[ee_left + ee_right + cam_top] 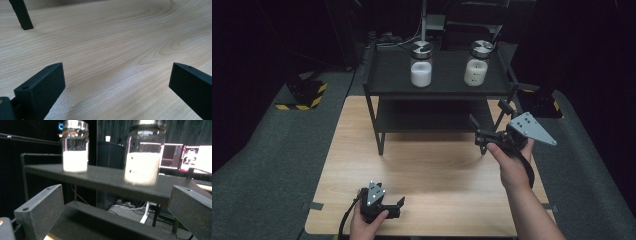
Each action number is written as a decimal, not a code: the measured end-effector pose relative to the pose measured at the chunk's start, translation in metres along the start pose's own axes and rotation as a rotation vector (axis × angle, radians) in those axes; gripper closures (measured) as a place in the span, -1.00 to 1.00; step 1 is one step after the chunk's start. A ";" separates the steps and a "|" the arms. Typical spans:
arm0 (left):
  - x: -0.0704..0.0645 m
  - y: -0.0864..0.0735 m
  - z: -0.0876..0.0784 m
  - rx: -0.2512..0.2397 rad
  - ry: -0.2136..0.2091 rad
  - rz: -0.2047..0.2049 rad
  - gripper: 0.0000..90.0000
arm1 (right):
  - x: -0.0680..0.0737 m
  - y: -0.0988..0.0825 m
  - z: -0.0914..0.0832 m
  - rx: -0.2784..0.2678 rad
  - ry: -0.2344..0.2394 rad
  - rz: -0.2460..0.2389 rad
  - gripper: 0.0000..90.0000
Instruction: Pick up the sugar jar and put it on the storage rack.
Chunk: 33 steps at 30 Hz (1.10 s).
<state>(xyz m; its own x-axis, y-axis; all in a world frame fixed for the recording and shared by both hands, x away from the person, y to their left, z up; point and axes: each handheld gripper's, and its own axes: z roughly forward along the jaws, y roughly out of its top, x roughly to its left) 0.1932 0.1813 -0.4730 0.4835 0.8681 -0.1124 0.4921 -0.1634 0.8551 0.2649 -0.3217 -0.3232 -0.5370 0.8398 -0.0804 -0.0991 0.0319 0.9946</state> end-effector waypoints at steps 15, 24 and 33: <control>0.000 0.000 0.000 0.001 0.000 0.000 -0.98 | 0.011 -0.045 -0.038 0.026 0.017 0.010 -1.00; -0.001 0.000 0.000 0.000 0.002 0.004 -0.98 | 0.011 -0.061 -0.057 0.036 0.010 0.029 -1.00; -0.002 -0.001 -0.001 -0.002 0.001 0.006 -0.98 | 0.007 -0.076 -0.075 0.055 0.001 0.047 -1.00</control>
<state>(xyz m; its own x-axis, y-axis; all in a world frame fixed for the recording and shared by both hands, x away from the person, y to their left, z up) 0.1915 0.1798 -0.4730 0.4859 0.8675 -0.1063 0.4874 -0.1680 0.8569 0.2061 -0.3589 -0.4047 -0.5406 0.8406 -0.0339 -0.0279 0.0224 0.9994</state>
